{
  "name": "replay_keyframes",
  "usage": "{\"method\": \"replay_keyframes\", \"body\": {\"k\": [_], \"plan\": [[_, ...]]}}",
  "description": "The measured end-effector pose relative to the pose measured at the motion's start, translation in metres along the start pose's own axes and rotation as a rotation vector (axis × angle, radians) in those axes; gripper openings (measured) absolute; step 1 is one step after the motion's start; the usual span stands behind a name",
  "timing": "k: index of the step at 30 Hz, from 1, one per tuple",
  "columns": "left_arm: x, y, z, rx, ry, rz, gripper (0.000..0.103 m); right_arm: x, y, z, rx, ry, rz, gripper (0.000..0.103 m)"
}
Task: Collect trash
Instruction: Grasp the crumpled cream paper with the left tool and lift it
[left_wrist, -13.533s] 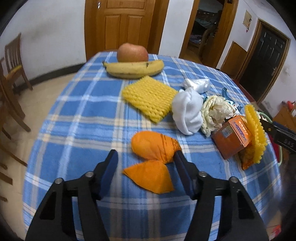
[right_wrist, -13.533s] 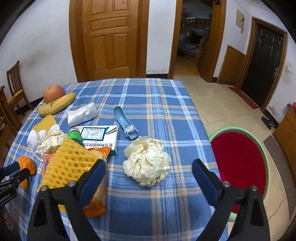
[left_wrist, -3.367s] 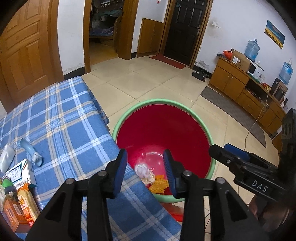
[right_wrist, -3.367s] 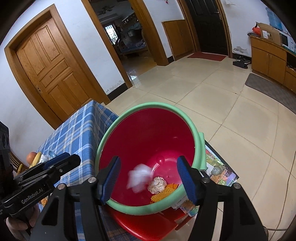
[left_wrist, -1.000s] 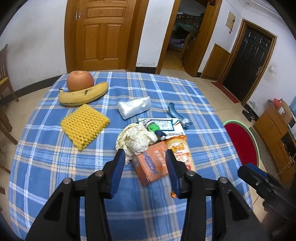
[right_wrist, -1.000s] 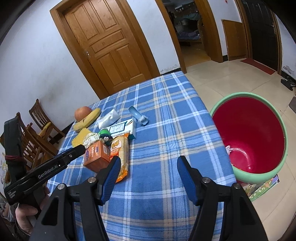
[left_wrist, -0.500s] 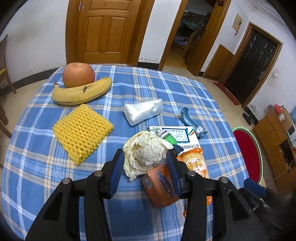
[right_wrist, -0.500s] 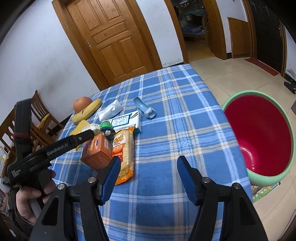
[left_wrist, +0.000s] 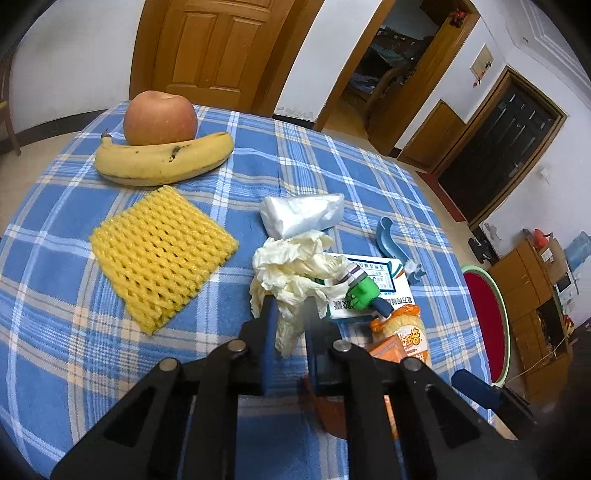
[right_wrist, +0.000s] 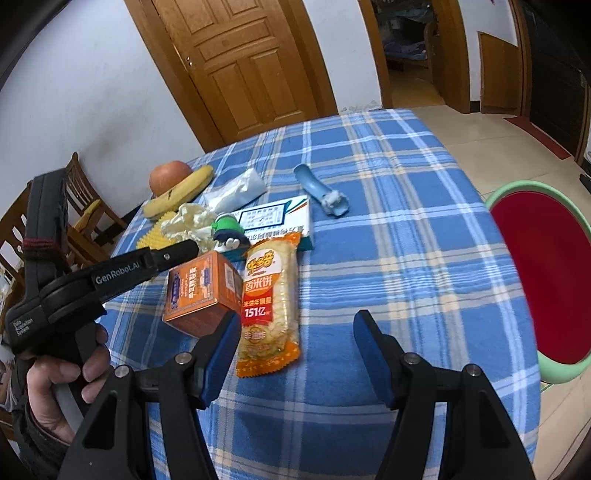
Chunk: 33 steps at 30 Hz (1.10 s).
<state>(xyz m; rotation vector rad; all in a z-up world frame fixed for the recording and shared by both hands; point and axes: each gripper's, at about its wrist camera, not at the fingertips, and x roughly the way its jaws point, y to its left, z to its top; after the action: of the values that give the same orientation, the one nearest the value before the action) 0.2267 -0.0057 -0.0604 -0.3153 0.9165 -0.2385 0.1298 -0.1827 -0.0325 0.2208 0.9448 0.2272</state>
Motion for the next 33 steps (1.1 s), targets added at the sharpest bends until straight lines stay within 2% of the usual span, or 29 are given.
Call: {"method": "replay_keyframes", "body": {"k": [4, 6, 10, 15, 19, 22, 33], "plan": [[0.003, 0.0, 0.0, -0.002, -0.001, 0.028, 0.015, 0.007, 0.005, -0.001, -0.01, 0.018, 0.007, 0.066], [0.004, -0.002, 0.0, 0.006, -0.002, 0.044, 0.02, 0.011, 0.007, -0.003, -0.017, 0.028, 0.008, 0.065], [0.007, -0.001, -0.001, 0.006, 0.001, 0.068, 0.03, 0.016, 0.01, -0.005, -0.027, 0.045, 0.009, 0.057], [0.01, 0.0, -0.001, 0.004, -0.001, 0.061, 0.03, 0.018, 0.011, -0.007, -0.03, 0.041, 0.01, 0.053], [0.007, 0.001, -0.002, 0.003, -0.013, 0.052, 0.018, 0.018, 0.01, -0.009, -0.028, 0.038, 0.02, 0.041], [0.002, 0.004, -0.002, -0.019, -0.022, 0.037, 0.007, 0.017, 0.011, -0.01, -0.034, 0.031, 0.02, 0.04], [-0.033, -0.002, -0.01, 0.004, -0.08, 0.014, 0.006, -0.001, 0.009, -0.015, -0.001, -0.023, 0.048, 0.036]]}}
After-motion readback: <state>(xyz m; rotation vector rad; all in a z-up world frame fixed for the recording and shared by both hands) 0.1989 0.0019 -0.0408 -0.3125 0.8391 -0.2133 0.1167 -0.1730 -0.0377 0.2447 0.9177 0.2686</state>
